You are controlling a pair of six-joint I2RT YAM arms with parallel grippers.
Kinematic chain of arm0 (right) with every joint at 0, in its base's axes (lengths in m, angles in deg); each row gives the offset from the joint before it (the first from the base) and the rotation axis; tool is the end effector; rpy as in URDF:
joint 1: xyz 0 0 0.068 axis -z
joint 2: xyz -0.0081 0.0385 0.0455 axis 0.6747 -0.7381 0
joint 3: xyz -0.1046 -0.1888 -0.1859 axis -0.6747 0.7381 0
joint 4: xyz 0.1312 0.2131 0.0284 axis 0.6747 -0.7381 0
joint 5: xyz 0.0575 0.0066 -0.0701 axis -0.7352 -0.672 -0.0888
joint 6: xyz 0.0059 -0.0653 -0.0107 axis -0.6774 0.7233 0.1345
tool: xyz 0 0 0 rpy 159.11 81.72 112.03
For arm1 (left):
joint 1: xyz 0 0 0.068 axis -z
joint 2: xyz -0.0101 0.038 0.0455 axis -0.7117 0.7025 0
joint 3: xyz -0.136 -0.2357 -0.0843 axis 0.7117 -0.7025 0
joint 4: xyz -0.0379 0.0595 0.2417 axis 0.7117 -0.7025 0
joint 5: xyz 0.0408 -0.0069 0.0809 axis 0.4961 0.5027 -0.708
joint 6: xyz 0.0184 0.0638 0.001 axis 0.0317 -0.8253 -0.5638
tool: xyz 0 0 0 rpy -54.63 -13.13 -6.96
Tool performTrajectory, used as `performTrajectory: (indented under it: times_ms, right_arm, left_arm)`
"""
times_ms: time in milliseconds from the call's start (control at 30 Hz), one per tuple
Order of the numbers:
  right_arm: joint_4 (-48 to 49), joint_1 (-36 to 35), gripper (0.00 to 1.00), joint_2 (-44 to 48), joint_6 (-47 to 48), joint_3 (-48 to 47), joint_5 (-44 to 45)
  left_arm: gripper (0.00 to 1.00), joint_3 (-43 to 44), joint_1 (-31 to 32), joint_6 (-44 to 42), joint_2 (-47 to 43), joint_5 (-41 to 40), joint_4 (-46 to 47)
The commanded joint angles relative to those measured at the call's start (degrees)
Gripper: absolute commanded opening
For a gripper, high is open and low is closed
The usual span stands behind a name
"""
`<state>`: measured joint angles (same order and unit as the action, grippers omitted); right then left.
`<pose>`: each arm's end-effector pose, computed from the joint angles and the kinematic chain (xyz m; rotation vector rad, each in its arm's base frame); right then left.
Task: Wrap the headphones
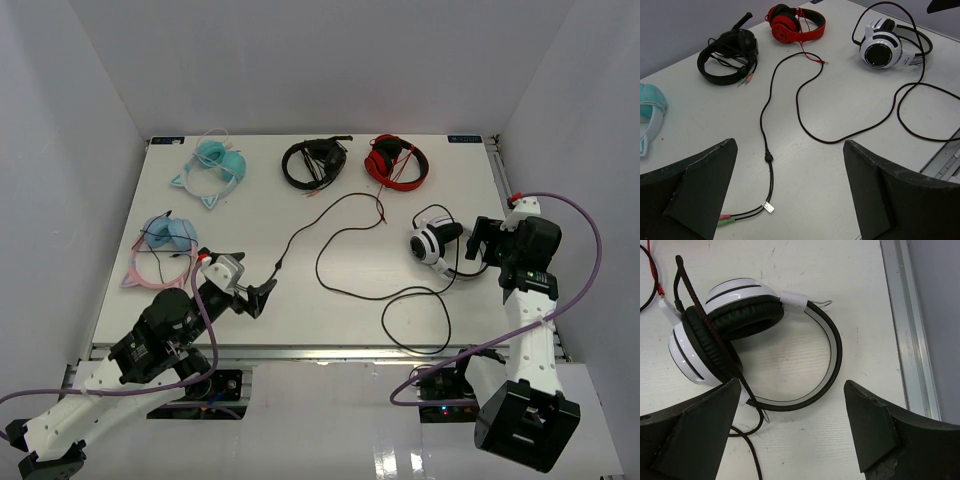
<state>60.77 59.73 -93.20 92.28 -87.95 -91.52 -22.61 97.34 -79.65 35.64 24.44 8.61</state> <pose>0.1913 -0.0507 0.2726 0.1344 2.0726 -0.0635 0.0679 -0.0682 0.3019 0.6396 1.5426 -0.4455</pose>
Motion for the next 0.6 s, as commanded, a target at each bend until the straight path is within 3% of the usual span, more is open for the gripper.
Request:
performTrajectory:
  times_ms: [0, 100, 167, 267, 433, 567]
  right_arm:
    - [2.66, 0.28, 0.90, 1.91, 3.35, -0.43, -0.99]
    - [0.55, 0.28, 0.90, 2.35, 9.90, -1.16, -6.20]
    - [-4.68, 0.34, 0.90, 2.45, 16.82, -2.61, -15.60]
    - [-7.58, 0.28, 0.90, 1.03, 19.82, -4.06, -20.10]
    - [-8.18, 0.91, 0.90, -5.37, 17.88, -6.43, -18.19]
    - [-8.01, 4.67, 0.99, -11.95, 12.52, -9.57, -16.15]
  left_arm:
    - [0.98, 0.56, -0.20, -0.06, -0.40, 0.78, 0.42]
    - [0.98, 0.60, -0.20, -0.05, -0.40, 0.92, 0.39]
    - [0.98, 0.60, -0.20, 0.03, -0.34, 1.06, 0.49]
    - [0.98, 0.60, -0.20, 0.00, -0.31, 1.12, 0.55]
    - [0.98, -0.53, -0.20, 1.31, -0.37, 1.23, 1.74]
    - [0.98, -1.95, -0.20, 4.45, 0.45, -0.73, 4.36]
